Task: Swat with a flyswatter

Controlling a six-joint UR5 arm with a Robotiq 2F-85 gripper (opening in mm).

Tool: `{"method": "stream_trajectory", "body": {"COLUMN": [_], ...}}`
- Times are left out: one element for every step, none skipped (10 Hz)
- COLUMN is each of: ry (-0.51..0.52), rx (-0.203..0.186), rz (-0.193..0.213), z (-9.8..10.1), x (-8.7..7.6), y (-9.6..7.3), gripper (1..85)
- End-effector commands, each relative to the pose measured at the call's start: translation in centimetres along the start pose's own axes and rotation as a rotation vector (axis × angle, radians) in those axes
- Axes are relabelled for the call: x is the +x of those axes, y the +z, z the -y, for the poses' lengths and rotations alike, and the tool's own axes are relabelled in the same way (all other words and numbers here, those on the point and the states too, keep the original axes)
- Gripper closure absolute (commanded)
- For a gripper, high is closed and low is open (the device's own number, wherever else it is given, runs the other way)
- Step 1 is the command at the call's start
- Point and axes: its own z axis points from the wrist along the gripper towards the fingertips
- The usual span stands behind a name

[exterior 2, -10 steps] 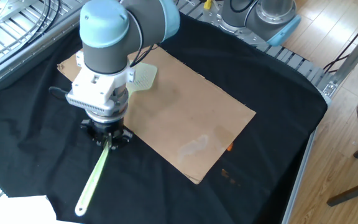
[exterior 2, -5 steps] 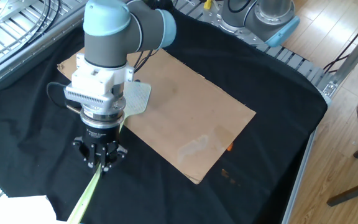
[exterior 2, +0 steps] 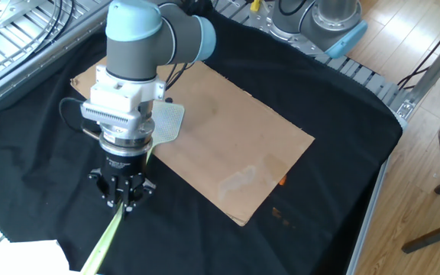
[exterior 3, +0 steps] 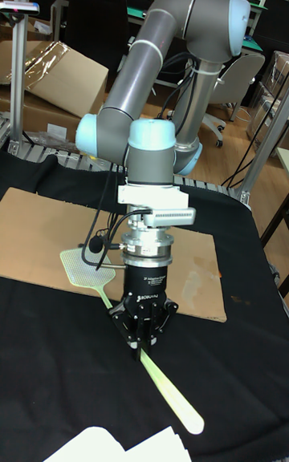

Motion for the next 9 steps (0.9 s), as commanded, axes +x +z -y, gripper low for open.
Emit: {"method": "stream_trajectory", "body": {"ry": [0.026,0.027,0.026,0.023,0.021,0.022,0.025,0.026,0.026], "rx": [0.000,0.000,0.003,0.005,0.010,0.012,0.013,0.019,0.028], "rz": [-0.017,-0.017,-0.012,-0.003,-0.002,-0.001,0.001,-0.002,-0.010], "z": [0.7,0.8,0.9,1.2,1.4,1.4,1.3,1.4,1.4], "x": [1.9,2.3,2.7,3.1,3.5,3.6,3.7,3.8,4.1], "y": [0.0,-0.1,-0.3,-0.2,-0.2,-0.1,-0.1,0.0,0.2], "gripper": [84.7,84.7,84.7,84.7,84.7,84.7,84.7,84.7,84.7]}}
